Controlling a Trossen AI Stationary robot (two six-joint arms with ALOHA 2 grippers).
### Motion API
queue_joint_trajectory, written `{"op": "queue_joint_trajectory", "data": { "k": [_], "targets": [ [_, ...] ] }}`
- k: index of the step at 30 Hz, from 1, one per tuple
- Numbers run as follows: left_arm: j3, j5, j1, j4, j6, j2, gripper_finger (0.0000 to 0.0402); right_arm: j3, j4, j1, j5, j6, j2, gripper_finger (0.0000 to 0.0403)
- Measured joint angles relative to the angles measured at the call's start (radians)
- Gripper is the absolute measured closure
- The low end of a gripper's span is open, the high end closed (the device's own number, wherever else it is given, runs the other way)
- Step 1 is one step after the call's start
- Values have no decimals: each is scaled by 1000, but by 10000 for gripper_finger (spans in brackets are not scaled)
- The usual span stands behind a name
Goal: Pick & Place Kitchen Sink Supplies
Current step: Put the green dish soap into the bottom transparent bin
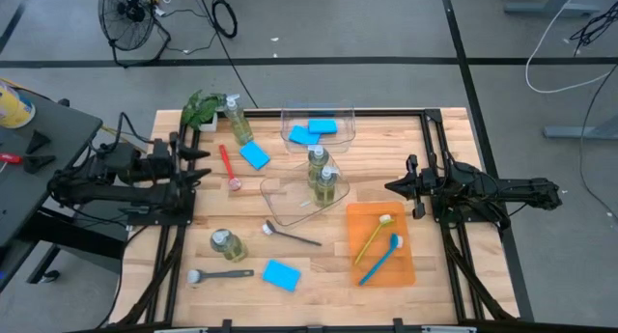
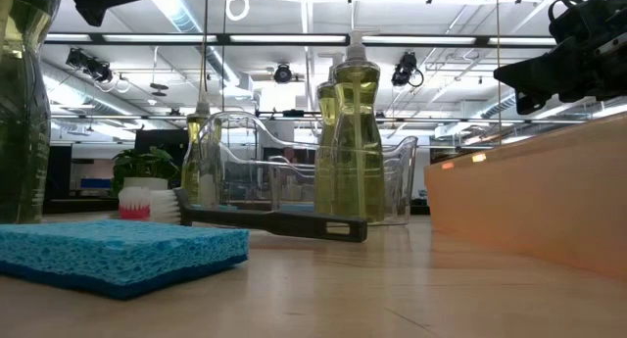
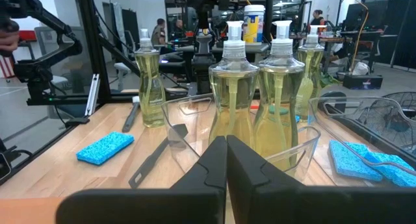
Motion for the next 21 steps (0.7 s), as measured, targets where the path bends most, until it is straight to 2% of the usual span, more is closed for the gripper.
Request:
{"op": "queue_joint_trajectory", "data": {
  "k": [21],
  "targets": [
    [1,-47,0,-53,23,29,165,0,0,0,0,0,0,396]
  ]
}}
